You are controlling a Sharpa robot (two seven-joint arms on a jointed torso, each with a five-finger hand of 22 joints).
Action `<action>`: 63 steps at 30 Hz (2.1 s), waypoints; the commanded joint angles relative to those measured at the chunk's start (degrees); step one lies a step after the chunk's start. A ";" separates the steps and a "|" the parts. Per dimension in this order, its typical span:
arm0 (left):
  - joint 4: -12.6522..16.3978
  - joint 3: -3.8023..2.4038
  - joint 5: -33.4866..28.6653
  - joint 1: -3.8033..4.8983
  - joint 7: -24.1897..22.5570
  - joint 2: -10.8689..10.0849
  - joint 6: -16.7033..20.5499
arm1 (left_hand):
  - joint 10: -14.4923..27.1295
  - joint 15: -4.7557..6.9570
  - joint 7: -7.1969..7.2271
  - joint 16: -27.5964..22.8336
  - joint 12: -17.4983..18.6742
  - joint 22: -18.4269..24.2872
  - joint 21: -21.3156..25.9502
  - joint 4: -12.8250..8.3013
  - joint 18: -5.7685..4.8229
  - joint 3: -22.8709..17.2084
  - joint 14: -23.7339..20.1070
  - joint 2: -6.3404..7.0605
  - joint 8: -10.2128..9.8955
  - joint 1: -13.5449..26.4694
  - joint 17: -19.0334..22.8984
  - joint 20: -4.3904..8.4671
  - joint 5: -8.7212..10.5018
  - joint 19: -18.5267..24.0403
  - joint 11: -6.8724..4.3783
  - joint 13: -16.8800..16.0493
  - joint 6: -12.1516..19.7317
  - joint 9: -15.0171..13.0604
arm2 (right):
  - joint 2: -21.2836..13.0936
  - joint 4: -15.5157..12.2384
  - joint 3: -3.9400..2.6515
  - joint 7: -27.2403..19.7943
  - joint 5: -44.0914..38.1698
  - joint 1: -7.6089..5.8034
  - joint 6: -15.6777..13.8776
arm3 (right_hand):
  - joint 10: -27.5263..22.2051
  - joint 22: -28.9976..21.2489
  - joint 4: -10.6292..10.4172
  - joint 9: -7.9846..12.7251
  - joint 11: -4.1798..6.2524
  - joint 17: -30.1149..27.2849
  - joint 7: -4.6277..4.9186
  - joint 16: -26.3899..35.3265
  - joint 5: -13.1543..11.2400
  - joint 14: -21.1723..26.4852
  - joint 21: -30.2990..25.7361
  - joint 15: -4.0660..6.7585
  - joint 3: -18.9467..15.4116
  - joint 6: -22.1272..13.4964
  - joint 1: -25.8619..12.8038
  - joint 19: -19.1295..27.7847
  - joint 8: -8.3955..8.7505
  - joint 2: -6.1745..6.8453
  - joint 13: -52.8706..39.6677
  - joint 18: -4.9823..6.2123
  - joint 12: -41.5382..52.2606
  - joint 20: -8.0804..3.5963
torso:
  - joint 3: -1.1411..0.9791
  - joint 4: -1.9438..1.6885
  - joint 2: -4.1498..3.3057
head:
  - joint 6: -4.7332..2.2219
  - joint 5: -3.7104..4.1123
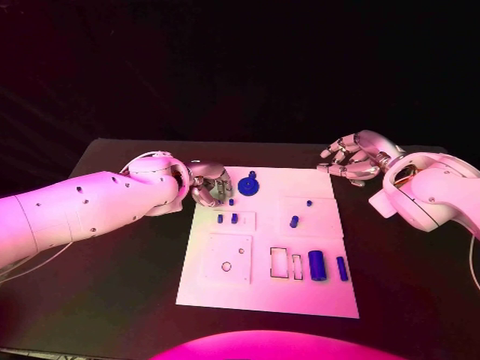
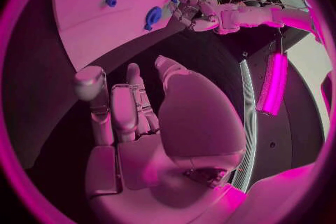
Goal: Assemble the parts on the task board
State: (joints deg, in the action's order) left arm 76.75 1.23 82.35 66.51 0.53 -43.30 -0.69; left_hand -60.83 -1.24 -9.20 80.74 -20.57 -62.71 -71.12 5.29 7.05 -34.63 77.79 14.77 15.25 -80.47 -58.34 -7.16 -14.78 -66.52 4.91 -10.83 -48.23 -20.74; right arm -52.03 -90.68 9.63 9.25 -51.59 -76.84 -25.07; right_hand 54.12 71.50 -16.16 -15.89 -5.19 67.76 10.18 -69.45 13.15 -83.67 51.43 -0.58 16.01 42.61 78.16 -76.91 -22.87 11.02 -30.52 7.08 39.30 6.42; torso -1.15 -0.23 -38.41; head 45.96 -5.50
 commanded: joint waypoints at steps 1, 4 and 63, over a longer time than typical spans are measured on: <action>0.14 -0.03 -0.05 -0.01 0.23 -0.31 -0.74 | 0.21 -0.08 -0.07 -0.24 0.28 0.18 0.43 0.31 0.07 0.10 -0.52 0.03 -0.17 0.62 0.21 0.03 -0.05 0.38 0.30 -0.10 0.42 0.07 | 0.00 0.08 0.00 0.30 -3.06 0.19 2.56 | 1.11 1.50 0.50 0.13 0.06 1.59 -0.17 -1.47 -0.53 -0.90 2.67 0.15 1.15 0.63 2.03 -1.13 -0.33 -0.03 2.10 -0.77 -2.28 -0.13 | 0.03 0.04 0.00 | -0.06 0.00; 0.34 -0.07 -0.36 -0.01 -0.26 -0.88 -0.21 | 0.28 -0.09 -0.11 -0.37 0.37 0.57 0.73 0.23 0.18 -0.09 -0.73 -0.21 -0.16 0.41 0.64 0.01 -0.11 0.72 0.31 -0.15 0.31 0.06 | 0.02 0.15 0.01 -0.13 -6.37 0.40 3.17 | 3.88 4.25 0.96 0.66 0.38 4.06 -0.22 -3.91 -1.93 -1.92 7.45 0.34 4.32 2.33 4.68 -2.92 0.06 0.66 6.38 -1.54 -7.31 -0.46 | 0.05 0.00 0.04 | -0.07 0.16; 4.91 -0.57 -77.23 0.10 -20.57 -9.97 2.71 | 3.43 -1.63 -2.10 -18.82 -0.26 17.69 17.69 -2.57 3.52 2.99 -17.21 -3.98 -1.04 0.17 29.08 -1.24 0.12 16.04 2.32 -0.87 -2.45 0.21 | 7.37 5.04 0.56 1.84 -45.60 6.94 11.29 | 10.83 11.90 8.09 1.15 0.92 7.15 -2.48 -8.40 -6.20 -3.37 18.89 0.48 17.71 13.71 3.86 -6.30 2.92 1.82 22.23 -3.37 -27.80 -1.12 | -0.17 0.24 0.01 | -0.70 2.88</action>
State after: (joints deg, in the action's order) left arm 81.49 0.69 4.89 66.56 -19.64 -53.31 2.71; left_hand -57.74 -2.79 -11.05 62.10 -20.58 -45.11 -53.63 2.77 9.73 -31.94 60.90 11.27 14.58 -80.50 -29.33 -8.28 -14.78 -50.26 7.38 -11.64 -50.70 -20.58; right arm -44.75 -85.72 10.16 10.58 -95.76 -70.03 -14.38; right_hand 64.62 74.91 -8.11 -14.65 -4.29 74.85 7.58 -77.68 6.77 -84.01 70.00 -0.57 33.42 55.90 81.99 -82.90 -19.75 13.28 -8.34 4.37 11.80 5.23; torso -1.32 0.03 -38.38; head 45.18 -2.66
